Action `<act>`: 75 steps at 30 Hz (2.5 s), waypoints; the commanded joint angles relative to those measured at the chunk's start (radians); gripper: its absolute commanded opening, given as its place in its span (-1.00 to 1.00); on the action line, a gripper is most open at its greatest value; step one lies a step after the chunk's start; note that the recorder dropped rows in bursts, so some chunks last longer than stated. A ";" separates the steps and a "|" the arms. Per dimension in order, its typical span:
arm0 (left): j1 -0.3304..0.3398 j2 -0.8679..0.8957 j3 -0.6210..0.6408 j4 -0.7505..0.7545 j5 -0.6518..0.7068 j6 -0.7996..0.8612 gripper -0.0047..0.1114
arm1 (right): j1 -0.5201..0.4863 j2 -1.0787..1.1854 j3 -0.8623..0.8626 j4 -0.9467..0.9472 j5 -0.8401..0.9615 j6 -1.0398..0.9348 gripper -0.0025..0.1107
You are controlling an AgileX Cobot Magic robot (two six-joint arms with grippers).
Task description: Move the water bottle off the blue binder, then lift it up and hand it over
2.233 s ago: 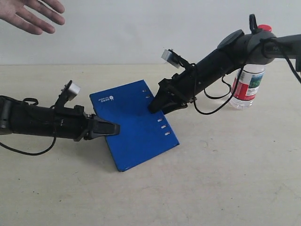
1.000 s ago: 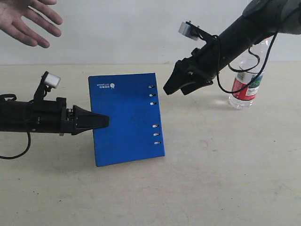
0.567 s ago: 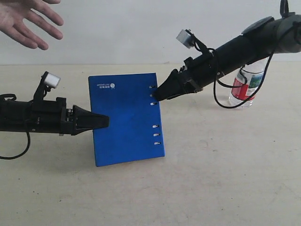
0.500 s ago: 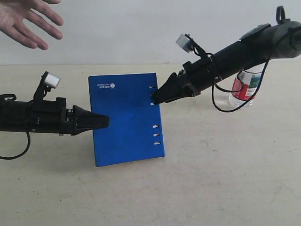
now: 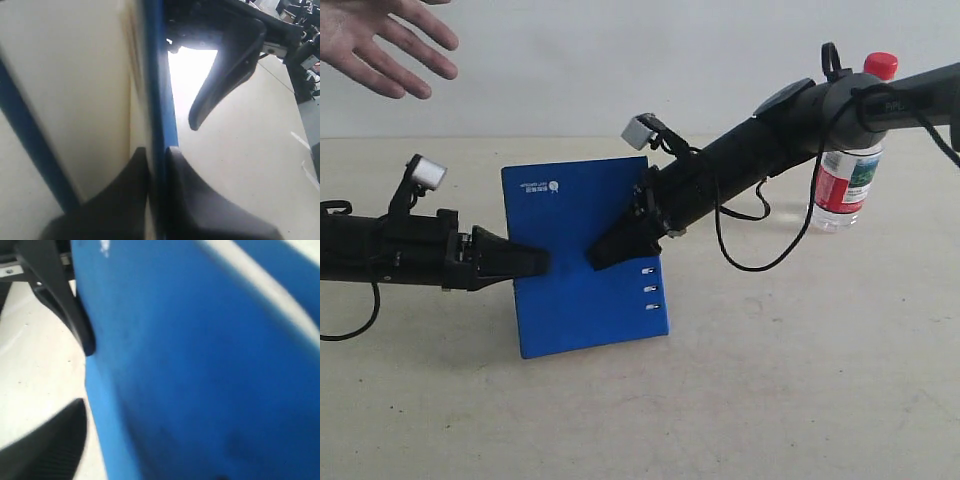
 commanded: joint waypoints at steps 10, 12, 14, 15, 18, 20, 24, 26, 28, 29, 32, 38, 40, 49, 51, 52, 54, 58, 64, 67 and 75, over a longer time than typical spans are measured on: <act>-0.004 -0.011 0.003 -0.026 -0.131 -0.002 -0.19 | 0.019 -0.002 0.004 -0.048 0.037 -0.017 -0.96; -0.004 -0.011 0.003 -0.026 -0.135 -0.007 0.09 | 0.019 -0.002 0.004 -0.051 0.037 -0.017 -0.96; -0.001 -0.011 0.003 -0.026 -0.174 -0.050 0.22 | 0.019 -0.002 0.004 -0.053 0.037 -0.017 -0.96; 0.001 -0.011 0.001 -0.032 -0.208 -0.065 0.21 | 0.017 -0.002 0.004 -0.058 0.037 -0.017 -0.96; 0.015 -0.013 0.001 -0.082 -0.346 -0.081 0.10 | -0.003 -0.002 0.004 -0.064 0.037 -0.017 -0.96; 0.030 -0.020 0.001 -0.131 -0.442 -0.081 -0.09 | -0.025 -0.004 0.004 -0.073 0.037 -0.004 -0.96; 0.060 -0.089 0.003 -0.131 -0.502 -0.087 -0.77 | -0.079 -0.020 0.004 -0.108 0.037 0.059 -0.96; 0.065 -0.139 0.003 -0.131 -0.497 -0.087 -0.83 | -0.100 -0.043 0.004 -0.128 0.037 0.069 -0.96; 0.065 -0.190 0.003 -0.131 -0.497 -0.087 -0.83 | -0.108 -0.066 0.004 -0.135 0.023 0.064 -0.96; 0.065 -0.213 0.003 -0.131 -0.497 -0.087 -0.83 | -0.108 -0.078 0.004 -0.135 0.011 0.065 -0.96; 0.065 -0.308 0.008 -0.131 -0.497 -0.109 -0.84 | -0.108 -0.120 0.004 -0.135 0.031 0.062 -0.96; 0.035 -0.551 0.088 -0.131 -0.618 -0.136 -0.84 | -0.108 -0.228 0.004 -0.255 0.037 0.191 -0.96; -0.003 -0.627 0.114 -0.131 -0.763 -0.136 -0.84 | -0.106 -0.262 0.005 -0.311 0.037 0.223 -0.96; -0.149 -0.827 0.169 -0.131 -1.430 -0.170 -0.84 | 0.183 -0.412 0.035 -0.390 -0.207 0.196 -0.96; -0.149 -0.886 0.220 -0.131 -1.541 -0.168 -0.84 | 0.224 -0.462 0.035 -0.437 -0.331 0.242 -0.96; -0.149 -0.916 0.242 -0.131 -1.571 -0.176 -0.84 | 0.225 -0.478 0.035 -0.437 -0.373 0.249 -0.96; -0.149 -1.004 0.291 -0.131 -1.566 -0.216 -0.84 | 0.225 -0.514 0.035 -0.427 -0.460 0.249 -0.96; -0.149 -1.287 0.416 -0.131 -1.526 -0.301 -0.84 | 0.230 -0.583 0.035 -0.415 -0.506 0.249 -0.96; -0.149 -1.625 0.623 -0.131 -1.524 -0.503 -0.84 | 0.230 -0.647 0.035 -0.367 -0.553 0.236 -0.96; -0.149 -1.700 0.678 -0.131 -1.471 -0.518 -0.84 | 0.230 -0.656 0.035 -0.367 -0.549 0.246 -0.96; -0.149 -1.821 0.718 -0.131 -1.502 -0.518 -0.84 | 0.230 -0.661 0.035 -0.380 -0.474 0.293 -0.14</act>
